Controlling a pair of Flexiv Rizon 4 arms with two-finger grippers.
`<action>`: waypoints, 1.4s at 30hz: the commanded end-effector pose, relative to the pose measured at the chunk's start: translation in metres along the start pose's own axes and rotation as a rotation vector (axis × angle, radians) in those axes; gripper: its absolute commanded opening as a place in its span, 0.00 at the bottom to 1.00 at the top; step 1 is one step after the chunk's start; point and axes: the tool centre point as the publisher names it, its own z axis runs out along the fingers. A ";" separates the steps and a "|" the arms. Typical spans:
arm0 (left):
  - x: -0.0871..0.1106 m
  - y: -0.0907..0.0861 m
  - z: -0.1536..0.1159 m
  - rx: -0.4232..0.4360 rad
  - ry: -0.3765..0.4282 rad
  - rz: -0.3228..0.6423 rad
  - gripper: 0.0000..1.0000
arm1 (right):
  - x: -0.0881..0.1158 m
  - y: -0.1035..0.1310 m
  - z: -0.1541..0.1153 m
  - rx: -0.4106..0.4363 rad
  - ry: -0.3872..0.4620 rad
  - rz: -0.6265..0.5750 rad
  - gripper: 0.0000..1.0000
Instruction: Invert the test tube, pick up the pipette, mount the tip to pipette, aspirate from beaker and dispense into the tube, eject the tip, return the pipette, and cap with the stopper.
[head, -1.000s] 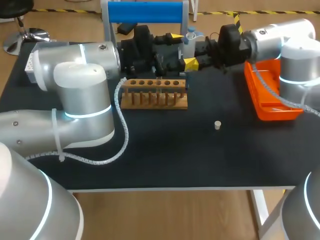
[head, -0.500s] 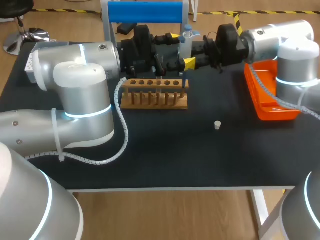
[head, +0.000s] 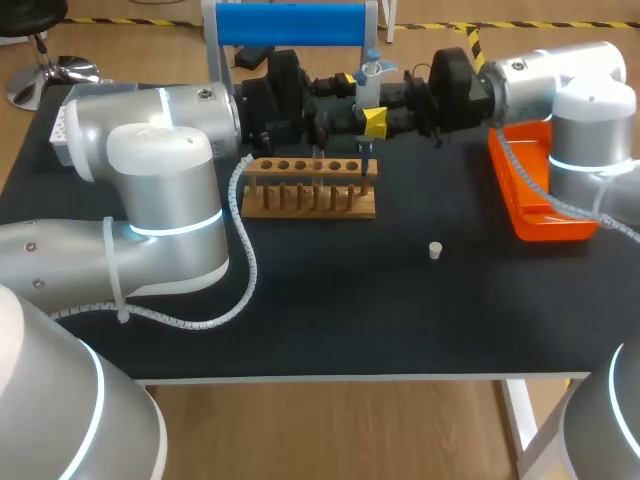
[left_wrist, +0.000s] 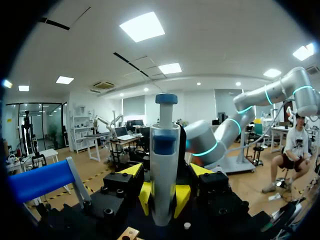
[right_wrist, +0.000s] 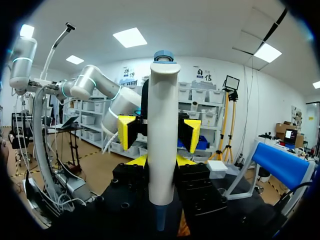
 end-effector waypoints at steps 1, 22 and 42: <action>0.001 0.001 0.002 0.004 -0.008 0.001 0.00 | 0.000 0.000 0.001 0.001 -0.003 -0.002 0.00; 0.001 0.001 0.002 0.004 -0.008 0.001 0.00 | 0.016 -0.005 -0.038 -0.022 -0.016 0.021 1.00; 0.001 0.001 0.002 0.004 -0.008 0.001 0.00 | -0.085 -0.015 -0.148 0.172 -0.224 0.097 1.00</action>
